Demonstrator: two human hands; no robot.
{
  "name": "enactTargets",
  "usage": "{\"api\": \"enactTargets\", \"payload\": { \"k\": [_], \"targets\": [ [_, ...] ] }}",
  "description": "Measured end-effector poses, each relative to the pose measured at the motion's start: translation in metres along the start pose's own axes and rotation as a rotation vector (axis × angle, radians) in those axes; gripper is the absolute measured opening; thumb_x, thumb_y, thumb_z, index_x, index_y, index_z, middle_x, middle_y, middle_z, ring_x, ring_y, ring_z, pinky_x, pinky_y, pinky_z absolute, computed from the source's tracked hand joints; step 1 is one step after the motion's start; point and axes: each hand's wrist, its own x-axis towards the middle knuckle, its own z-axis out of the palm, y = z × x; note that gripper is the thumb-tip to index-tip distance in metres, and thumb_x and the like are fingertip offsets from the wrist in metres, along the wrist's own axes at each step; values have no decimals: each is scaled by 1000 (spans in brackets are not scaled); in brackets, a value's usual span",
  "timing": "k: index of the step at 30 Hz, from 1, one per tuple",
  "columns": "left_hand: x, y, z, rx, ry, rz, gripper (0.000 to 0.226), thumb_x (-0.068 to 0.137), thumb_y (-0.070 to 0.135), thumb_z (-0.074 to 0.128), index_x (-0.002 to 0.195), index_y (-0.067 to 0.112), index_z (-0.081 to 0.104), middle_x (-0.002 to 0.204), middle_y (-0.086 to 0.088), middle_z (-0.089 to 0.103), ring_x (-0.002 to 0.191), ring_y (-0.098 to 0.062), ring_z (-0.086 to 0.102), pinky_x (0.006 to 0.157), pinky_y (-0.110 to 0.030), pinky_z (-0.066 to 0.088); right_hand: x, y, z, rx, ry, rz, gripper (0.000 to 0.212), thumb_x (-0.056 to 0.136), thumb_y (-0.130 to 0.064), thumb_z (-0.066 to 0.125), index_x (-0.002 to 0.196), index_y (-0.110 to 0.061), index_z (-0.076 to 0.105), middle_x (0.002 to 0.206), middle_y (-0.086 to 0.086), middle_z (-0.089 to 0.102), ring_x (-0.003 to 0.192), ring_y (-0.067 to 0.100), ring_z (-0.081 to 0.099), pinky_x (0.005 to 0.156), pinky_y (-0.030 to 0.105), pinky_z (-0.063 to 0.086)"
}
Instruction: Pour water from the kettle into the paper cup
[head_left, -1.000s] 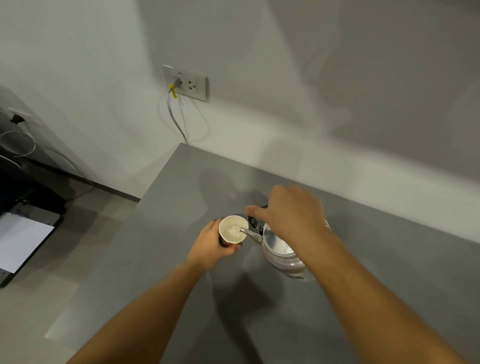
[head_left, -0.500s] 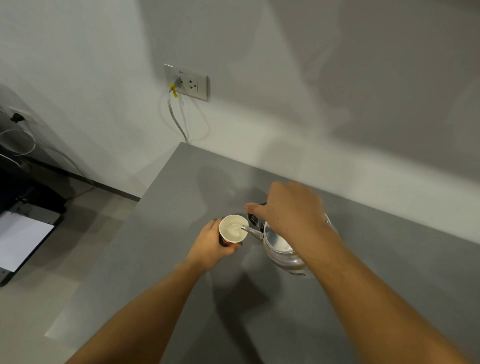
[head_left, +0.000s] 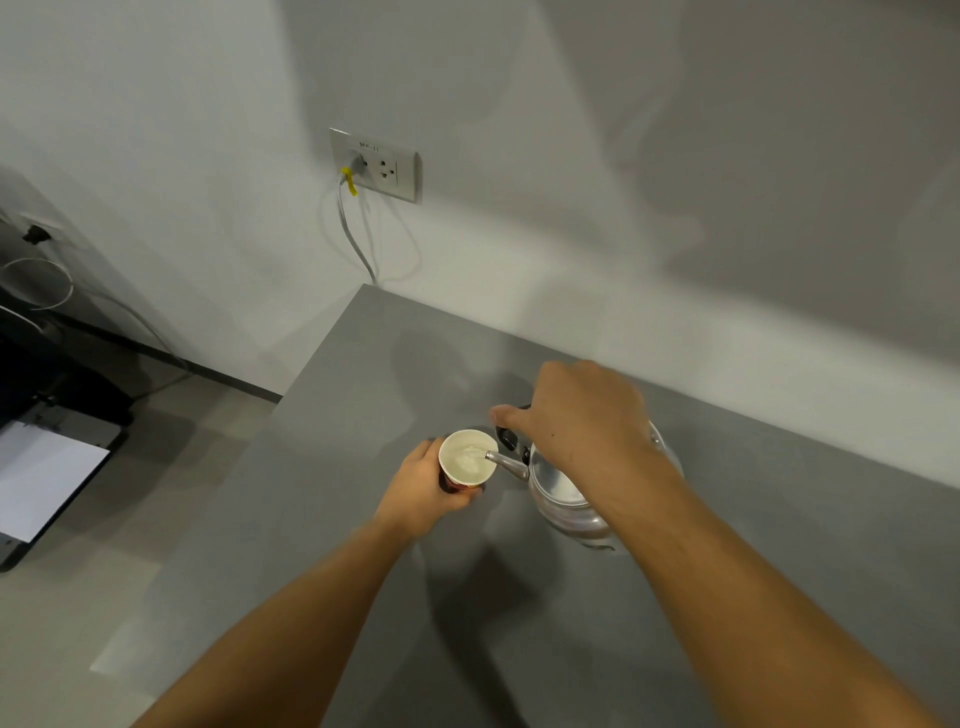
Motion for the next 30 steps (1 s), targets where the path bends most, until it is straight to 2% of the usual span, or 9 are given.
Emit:
{"api": "enactTargets", "payload": {
  "k": [6, 14, 19, 24, 30],
  "targets": [
    [1, 0, 0, 0, -1, 1, 76, 65, 45, 86, 133, 28, 56, 117, 9, 59, 107, -9, 56, 88, -16, 40, 1, 0, 1, -16, -4, 3, 56, 78, -65, 67, 52, -21, 44, 56, -1, 47, 47, 15, 40, 51, 30, 35],
    [0, 0, 0, 9, 3, 4, 76, 65, 45, 86, 133, 28, 56, 116, 8, 60, 107, -10, 57, 88, -18, 40, 1, -3, -1, -14, 1, 8, 52, 77, -60, 69, 51, -20, 47, 56, -1, 48, 46, 16, 42, 43, 27, 25],
    [0, 0, 0, 3, 2, -14, 78, 64, 48, 85, 133, 31, 55, 117, 12, 59, 108, -6, 55, 83, -4, 34, 1, -4, -1, -17, 9, 0, 53, 78, -60, 69, 52, -20, 46, 55, -1, 47, 46, 16, 40, 43, 27, 24],
    [0, 0, 1, -1, 4, -8, 78, 63, 50, 84, 133, 31, 55, 117, 11, 59, 109, -9, 56, 90, -20, 42, 1, -5, -1, -29, 16, 1, 53, 78, -60, 69, 52, -19, 46, 55, -1, 46, 45, 16, 38, 42, 27, 22],
    [0, -2, 1, 3, -2, -7, 80, 63, 52, 83, 134, 31, 54, 117, 12, 59, 110, -9, 56, 90, -19, 41, 1, -4, -2, -25, 12, 6, 50, 76, -57, 71, 52, -19, 49, 55, -1, 49, 46, 16, 41, 42, 26, 23]
  ]
}}
